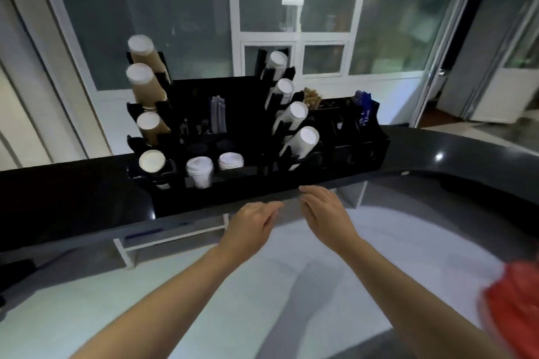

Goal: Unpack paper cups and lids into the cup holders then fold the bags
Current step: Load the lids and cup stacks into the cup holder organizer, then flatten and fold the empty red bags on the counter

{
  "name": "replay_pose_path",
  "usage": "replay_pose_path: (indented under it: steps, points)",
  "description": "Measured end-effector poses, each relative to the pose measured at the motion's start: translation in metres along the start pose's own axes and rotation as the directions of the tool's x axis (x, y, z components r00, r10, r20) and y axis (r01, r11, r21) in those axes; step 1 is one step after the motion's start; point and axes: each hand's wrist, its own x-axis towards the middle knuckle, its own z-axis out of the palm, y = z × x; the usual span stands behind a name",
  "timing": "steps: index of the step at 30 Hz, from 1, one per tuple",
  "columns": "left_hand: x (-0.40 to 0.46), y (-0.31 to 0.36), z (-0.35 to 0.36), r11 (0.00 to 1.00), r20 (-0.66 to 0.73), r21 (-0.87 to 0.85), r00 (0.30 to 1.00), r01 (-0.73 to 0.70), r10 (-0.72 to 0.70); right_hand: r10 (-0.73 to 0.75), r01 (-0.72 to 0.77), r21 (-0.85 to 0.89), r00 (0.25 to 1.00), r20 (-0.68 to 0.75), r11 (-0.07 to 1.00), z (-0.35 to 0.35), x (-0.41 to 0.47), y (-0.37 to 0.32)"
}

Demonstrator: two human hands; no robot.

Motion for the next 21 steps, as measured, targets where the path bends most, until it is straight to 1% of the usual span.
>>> replay_pose_path:
  steps: [3, 8, 10, 15, 21]
  points:
    - [0.016, 0.055, 0.044, 0.996, 0.043, -0.06, 0.996, -0.072, 0.074, 0.071, -0.071, -0.046, 0.997, -0.008, 0.996, -0.054, -0.046, 0.04]
    - [0.034, 0.136, 0.111, 0.987, 0.169, -0.148, 0.981, -0.069, 0.094, 0.232, -0.232, -0.138, 0.973, -0.019, 0.963, -0.138, -0.124, 0.101]
    - [0.04, 0.167, 0.138, 0.98, 0.22, -0.175, 0.966, -0.099, 0.137, 0.299, -0.301, -0.169, 0.954, -0.034, 0.939, -0.166, -0.154, 0.123]
    - [0.053, 0.227, 0.203, 0.947, 0.292, -0.25, 0.917, -0.2, 0.271, 0.461, -0.475, -0.21, 0.88, -0.112, 0.855, -0.218, -0.221, 0.168]
    - [0.066, 0.275, 0.283, 0.868, 0.347, -0.385, 0.822, -0.313, 0.451, 0.619, -0.619, -0.293, 0.778, -0.105, 0.729, -0.258, -0.293, 0.21]
